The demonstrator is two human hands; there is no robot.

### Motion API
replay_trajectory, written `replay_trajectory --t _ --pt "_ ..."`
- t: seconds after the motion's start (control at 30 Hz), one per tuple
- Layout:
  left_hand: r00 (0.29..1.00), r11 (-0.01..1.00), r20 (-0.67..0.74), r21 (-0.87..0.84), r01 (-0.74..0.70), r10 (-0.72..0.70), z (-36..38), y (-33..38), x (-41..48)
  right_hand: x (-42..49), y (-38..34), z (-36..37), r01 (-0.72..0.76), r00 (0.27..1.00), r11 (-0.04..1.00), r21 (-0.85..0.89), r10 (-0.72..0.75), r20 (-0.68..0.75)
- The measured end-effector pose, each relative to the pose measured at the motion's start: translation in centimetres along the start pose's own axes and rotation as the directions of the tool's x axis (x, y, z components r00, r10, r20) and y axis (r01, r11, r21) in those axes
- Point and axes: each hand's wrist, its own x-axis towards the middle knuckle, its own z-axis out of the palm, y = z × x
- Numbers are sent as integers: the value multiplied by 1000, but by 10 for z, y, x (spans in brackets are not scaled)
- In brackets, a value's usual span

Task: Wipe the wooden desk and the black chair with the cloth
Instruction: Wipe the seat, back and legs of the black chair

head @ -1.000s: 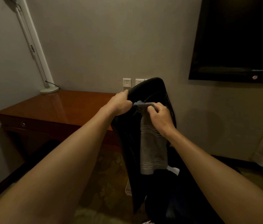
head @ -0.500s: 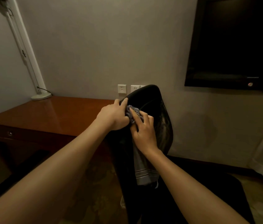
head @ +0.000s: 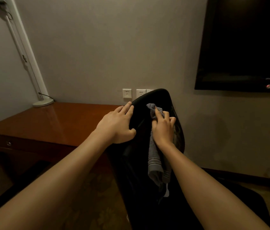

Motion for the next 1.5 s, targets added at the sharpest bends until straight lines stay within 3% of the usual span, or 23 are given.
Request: replay_trajectory --t 0.2,0.27,0.37,0.53,0.6,0.7,1.07,1.4,1.5 --pt "1000 999 9 42 -19 19 3 -1 4 23 21 -6 -33 985 964 -263 76 156" --pt "1000 998 6 63 -25 25 4 -1 5 31 33 -11 -104 958 933 -344 187 218" --pt "1000 993 -2 112 -30 31 7 1 5 30 56 -27 -245 907 915 -321 333 257" --pt "998 980 -21 192 -56 61 9 2 6 10 40 -46 -6 991 993 -119 22 134" --pt "997 981 -19 183 -67 72 8 1 7 7 18 -47 94 990 992 -84 -85 110" --pt "997 981 -16 181 -72 76 8 1 6 -8 -10 -45 176 967 984 -23 -168 191" --pt "997 965 15 250 -82 80 4 2 2 -112 6 -41 197 943 970 139 -227 245" --pt "995 935 44 341 -102 92 6 7 -4 -195 47 -52 103 904 984 147 -155 399" --pt "995 927 45 360 -102 92 5 7 -3 -192 46 -61 49 920 975 217 -129 371"
